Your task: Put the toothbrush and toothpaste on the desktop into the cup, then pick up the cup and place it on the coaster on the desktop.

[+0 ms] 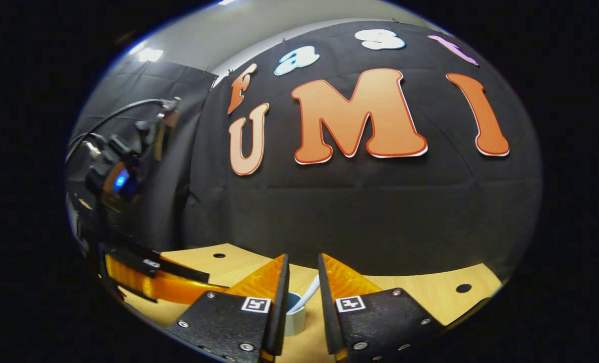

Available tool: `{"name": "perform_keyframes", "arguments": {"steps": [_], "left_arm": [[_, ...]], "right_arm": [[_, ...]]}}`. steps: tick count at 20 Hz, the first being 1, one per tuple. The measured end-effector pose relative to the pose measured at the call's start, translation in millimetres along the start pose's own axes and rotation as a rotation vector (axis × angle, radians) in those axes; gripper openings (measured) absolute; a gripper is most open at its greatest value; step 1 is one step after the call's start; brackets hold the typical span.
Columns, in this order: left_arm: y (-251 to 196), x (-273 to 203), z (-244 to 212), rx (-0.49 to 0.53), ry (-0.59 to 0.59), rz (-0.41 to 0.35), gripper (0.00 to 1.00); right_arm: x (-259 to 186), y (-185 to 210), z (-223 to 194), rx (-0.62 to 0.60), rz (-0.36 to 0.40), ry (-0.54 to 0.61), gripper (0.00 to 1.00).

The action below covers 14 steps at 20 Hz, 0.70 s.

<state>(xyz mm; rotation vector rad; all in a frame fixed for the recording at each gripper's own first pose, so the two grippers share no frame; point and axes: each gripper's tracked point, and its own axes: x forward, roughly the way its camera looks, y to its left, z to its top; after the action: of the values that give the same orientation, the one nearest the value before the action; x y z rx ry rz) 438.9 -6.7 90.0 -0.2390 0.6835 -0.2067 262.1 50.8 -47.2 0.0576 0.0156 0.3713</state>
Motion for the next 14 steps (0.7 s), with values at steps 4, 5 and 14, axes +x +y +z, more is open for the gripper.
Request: {"name": "perform_keyframes", "arguments": {"steps": [4,5,14], "left_arm": [[-13,13,1,0.057,0.154,-0.007,1.0],[-14,18,-1,0.082,0.191,-0.007,1.0],[-7,34,-23,0.23,0.529,0.065,1.0]], "right_arm": [[-45,-22,20,-0.036,-0.025,0.023,0.74],[-58,-28,25,-0.039,-0.034,0.023,0.86],[-134,-54,9,-0.023,-0.129,-0.025,0.96]]}}
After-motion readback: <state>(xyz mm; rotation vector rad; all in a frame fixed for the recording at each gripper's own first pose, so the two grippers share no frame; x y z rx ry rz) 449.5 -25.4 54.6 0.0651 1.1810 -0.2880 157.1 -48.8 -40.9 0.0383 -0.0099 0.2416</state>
